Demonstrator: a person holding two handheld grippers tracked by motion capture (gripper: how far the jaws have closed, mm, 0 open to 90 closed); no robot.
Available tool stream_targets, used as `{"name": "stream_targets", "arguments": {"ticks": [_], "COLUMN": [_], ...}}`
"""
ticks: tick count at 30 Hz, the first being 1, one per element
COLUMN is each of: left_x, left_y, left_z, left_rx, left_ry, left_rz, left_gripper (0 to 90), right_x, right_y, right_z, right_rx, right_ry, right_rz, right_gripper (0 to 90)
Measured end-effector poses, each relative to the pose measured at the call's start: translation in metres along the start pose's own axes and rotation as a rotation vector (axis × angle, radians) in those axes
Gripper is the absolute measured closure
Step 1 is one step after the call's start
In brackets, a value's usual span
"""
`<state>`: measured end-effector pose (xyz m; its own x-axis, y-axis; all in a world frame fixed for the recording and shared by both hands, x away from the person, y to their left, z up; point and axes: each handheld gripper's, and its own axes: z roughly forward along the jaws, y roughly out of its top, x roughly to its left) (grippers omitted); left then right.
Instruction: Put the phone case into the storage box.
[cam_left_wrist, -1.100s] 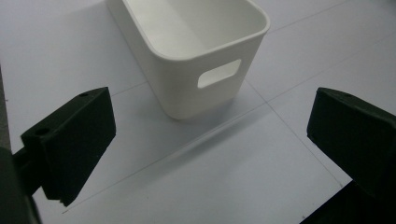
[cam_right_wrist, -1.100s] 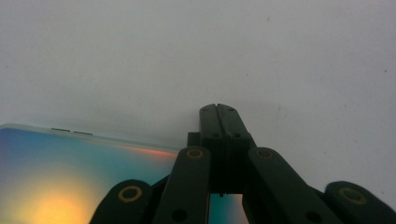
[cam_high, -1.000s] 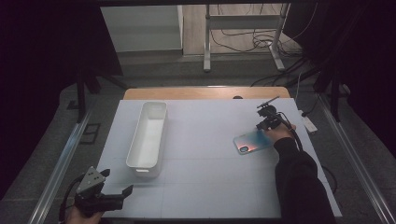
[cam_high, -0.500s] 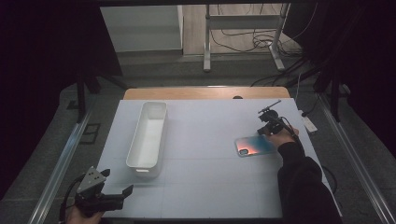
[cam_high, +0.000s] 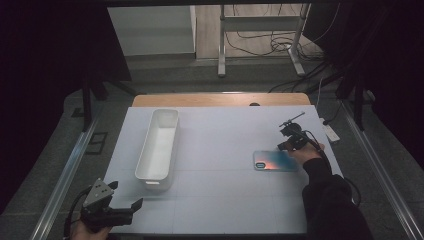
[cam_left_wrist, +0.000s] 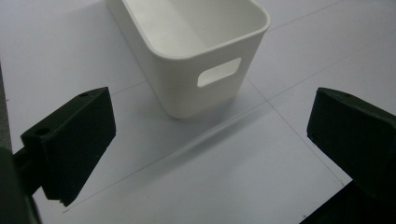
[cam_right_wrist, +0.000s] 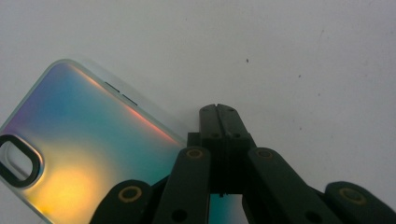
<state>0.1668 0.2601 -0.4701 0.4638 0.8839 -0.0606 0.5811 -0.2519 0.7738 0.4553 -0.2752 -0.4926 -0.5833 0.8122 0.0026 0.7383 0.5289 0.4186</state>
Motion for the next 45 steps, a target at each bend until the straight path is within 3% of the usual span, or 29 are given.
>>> {"name": "stream_targets", "arguments": {"ticks": [24, 45], "left_x": [-0.001, -0.002], "left_y": [0.001, 0.001], "left_z": [0.001, 0.002], "left_rx": [0.009, 0.012], "left_ry": [0.006, 0.009], "left_rz": [0.008, 0.014], "left_gripper": [2.0, 2.1], "right_x": [-0.001, 0.016], "right_y": [-0.045, -0.082], "right_z": [-0.022, -0.04], "right_rx": [0.022, 0.015], "right_ry": [0.015, 0.08], "right_rz": [0.013, 0.017], "right_gripper": [89.4, 89.4]}}
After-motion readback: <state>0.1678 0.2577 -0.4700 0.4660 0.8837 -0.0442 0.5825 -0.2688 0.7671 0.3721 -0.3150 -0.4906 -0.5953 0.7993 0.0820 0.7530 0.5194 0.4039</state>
